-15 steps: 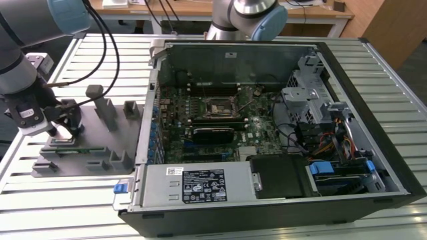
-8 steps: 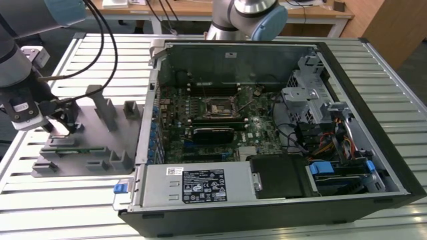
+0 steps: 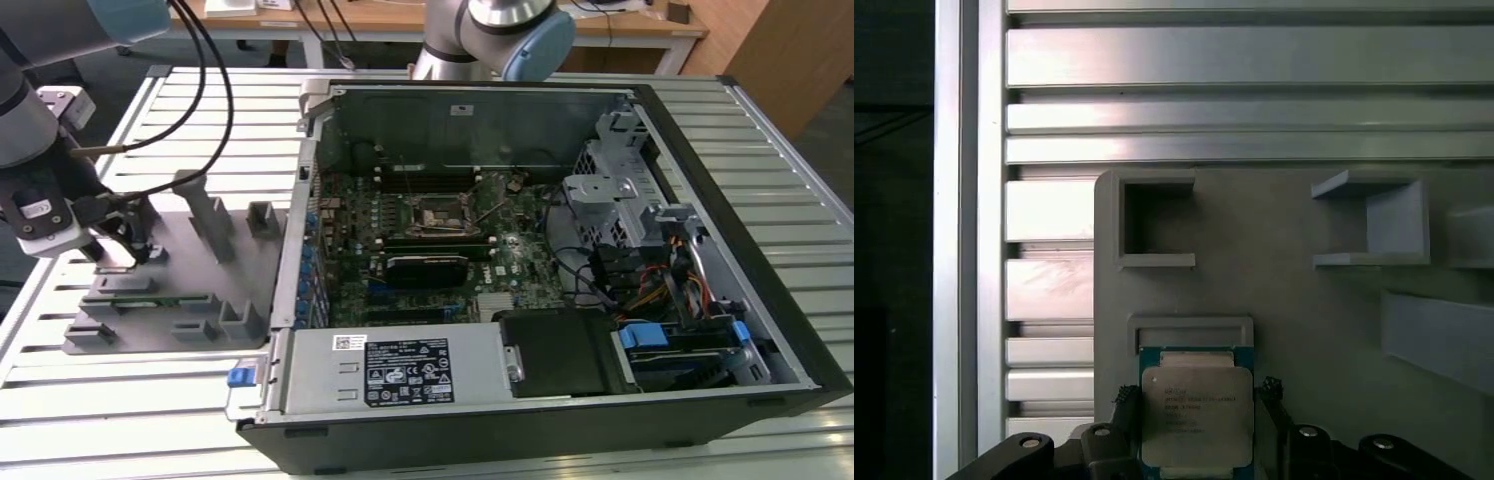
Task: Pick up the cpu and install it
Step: 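Pick up the cpu and move it towards the insertion slot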
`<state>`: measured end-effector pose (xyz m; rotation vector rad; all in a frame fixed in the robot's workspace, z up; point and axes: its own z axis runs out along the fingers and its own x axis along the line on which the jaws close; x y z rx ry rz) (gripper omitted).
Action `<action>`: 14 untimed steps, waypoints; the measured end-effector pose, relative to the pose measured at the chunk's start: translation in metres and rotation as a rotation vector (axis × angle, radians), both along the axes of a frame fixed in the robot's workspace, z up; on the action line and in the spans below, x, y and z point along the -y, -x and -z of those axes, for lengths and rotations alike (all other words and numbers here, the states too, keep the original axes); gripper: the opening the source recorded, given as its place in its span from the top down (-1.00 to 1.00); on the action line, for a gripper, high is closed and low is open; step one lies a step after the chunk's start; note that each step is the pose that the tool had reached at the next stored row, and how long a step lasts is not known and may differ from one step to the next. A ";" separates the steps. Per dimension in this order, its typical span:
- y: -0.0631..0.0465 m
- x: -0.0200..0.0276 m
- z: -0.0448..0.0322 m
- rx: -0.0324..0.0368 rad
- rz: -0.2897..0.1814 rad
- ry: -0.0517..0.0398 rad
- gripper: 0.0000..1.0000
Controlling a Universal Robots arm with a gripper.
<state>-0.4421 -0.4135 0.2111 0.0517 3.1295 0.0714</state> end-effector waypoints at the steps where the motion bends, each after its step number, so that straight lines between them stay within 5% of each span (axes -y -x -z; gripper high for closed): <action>1: 0.000 0.0000 -0.0011 -0.0001 0.000 0.0001 -0.08; 14: 0.000 0.0000 -0.0129 0.0000 0.000 -0.0006 -0.08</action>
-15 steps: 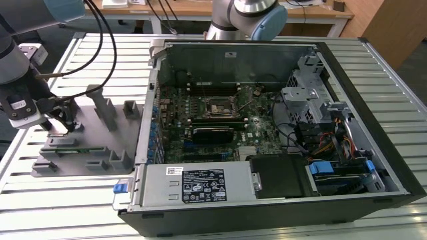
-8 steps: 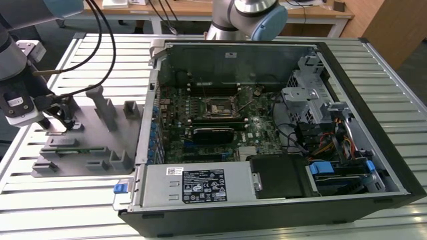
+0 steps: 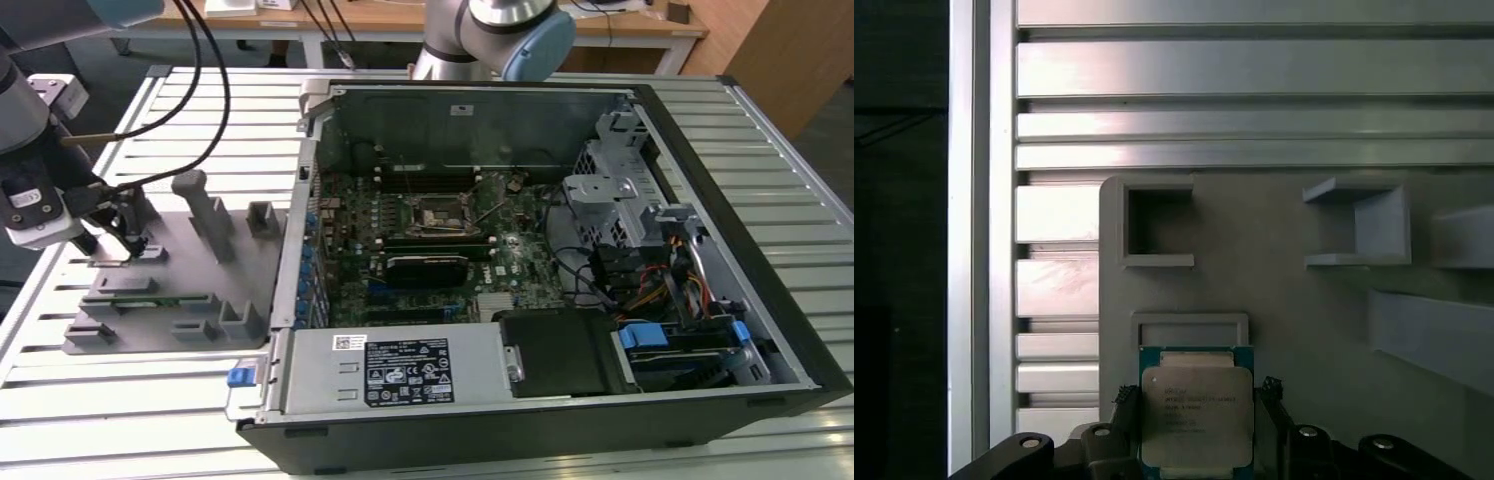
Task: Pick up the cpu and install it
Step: 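Pick up the cpu and move it towards the insertion slot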
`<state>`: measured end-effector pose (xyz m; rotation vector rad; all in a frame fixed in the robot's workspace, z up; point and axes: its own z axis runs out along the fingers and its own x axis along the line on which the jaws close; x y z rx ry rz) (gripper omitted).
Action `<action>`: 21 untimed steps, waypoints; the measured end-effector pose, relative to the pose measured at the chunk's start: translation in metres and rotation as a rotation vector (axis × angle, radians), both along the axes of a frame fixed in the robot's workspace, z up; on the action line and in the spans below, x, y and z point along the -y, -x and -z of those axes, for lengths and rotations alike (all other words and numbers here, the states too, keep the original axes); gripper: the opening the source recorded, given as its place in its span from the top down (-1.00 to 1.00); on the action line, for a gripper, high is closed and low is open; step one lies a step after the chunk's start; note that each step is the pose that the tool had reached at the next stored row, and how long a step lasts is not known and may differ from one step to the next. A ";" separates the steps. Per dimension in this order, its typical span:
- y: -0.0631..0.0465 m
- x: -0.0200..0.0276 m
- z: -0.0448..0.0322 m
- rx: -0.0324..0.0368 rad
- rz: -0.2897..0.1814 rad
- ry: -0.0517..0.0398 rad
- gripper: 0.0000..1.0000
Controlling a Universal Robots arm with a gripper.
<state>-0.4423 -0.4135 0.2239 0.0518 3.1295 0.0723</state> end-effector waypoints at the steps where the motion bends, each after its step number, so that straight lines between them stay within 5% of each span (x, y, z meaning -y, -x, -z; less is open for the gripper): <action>1: 0.000 0.0000 -0.0010 0.0000 0.000 -0.0005 -0.08; 21: 0.000 0.0000 -0.0199 0.0001 0.000 -0.0022 -0.08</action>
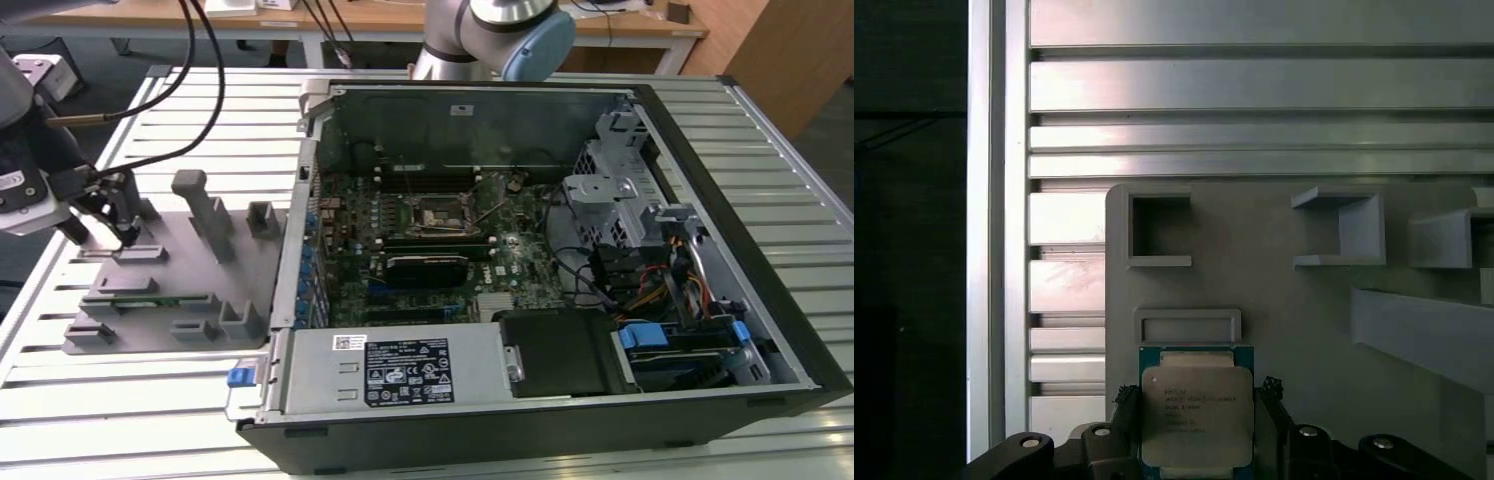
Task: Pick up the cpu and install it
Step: 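Pick up the cpu and move it towards the insertion slot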
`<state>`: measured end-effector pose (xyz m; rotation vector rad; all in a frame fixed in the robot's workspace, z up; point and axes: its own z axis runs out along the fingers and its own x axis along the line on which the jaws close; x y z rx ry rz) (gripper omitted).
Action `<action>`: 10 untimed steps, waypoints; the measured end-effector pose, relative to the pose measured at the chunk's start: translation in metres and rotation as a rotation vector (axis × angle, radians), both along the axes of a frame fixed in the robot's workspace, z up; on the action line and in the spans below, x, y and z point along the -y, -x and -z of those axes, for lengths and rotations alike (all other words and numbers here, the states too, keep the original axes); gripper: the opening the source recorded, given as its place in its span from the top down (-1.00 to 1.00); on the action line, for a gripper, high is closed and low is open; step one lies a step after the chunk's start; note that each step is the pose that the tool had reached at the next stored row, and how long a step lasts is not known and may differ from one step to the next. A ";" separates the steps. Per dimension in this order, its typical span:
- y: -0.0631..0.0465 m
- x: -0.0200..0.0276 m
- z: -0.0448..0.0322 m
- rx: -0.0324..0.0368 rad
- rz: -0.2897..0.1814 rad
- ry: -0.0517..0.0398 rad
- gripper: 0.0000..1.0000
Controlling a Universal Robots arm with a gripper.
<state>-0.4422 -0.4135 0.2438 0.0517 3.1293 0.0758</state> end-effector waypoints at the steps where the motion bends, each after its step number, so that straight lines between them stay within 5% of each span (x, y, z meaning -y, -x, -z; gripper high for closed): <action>1: 0.000 0.0000 -0.0007 -0.0001 0.000 0.0000 -0.08; 10: 0.000 0.0000 -0.0071 -0.0001 0.000 0.0000 -0.08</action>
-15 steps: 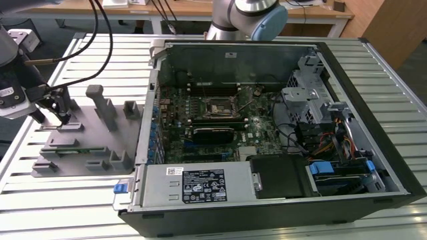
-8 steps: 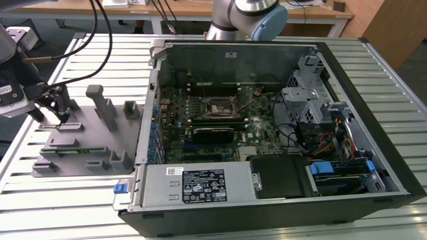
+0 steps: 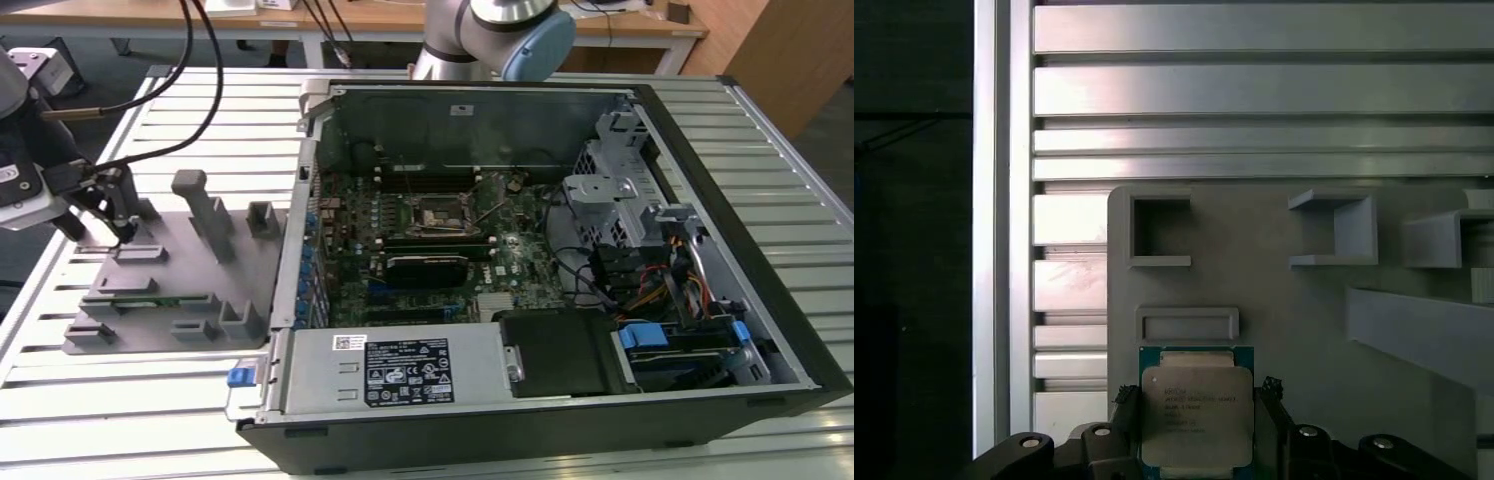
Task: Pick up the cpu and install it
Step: 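Pick up the cpu and move it towards the insertion slot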
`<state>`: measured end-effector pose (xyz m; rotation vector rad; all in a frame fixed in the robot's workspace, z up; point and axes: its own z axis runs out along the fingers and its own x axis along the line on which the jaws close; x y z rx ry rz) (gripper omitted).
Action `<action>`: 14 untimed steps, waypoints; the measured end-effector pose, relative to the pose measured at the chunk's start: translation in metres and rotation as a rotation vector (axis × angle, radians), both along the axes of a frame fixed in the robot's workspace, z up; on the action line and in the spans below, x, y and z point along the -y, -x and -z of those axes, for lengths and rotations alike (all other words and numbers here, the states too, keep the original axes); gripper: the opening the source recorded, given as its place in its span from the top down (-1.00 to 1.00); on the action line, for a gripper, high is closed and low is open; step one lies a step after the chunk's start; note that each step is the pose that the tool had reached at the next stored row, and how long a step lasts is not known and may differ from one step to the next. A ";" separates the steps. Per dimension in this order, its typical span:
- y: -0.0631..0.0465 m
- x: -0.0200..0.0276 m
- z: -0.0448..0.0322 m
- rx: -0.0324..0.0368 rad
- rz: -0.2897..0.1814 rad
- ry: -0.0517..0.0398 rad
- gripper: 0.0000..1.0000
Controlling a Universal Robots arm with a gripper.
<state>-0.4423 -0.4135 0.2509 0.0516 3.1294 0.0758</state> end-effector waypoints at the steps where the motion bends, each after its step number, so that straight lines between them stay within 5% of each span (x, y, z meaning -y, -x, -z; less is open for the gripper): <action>1: 0.000 0.0000 -0.0007 0.0000 0.000 0.0001 -0.08; 14: 0.000 -0.0002 -0.0098 0.0002 0.000 0.0000 -0.08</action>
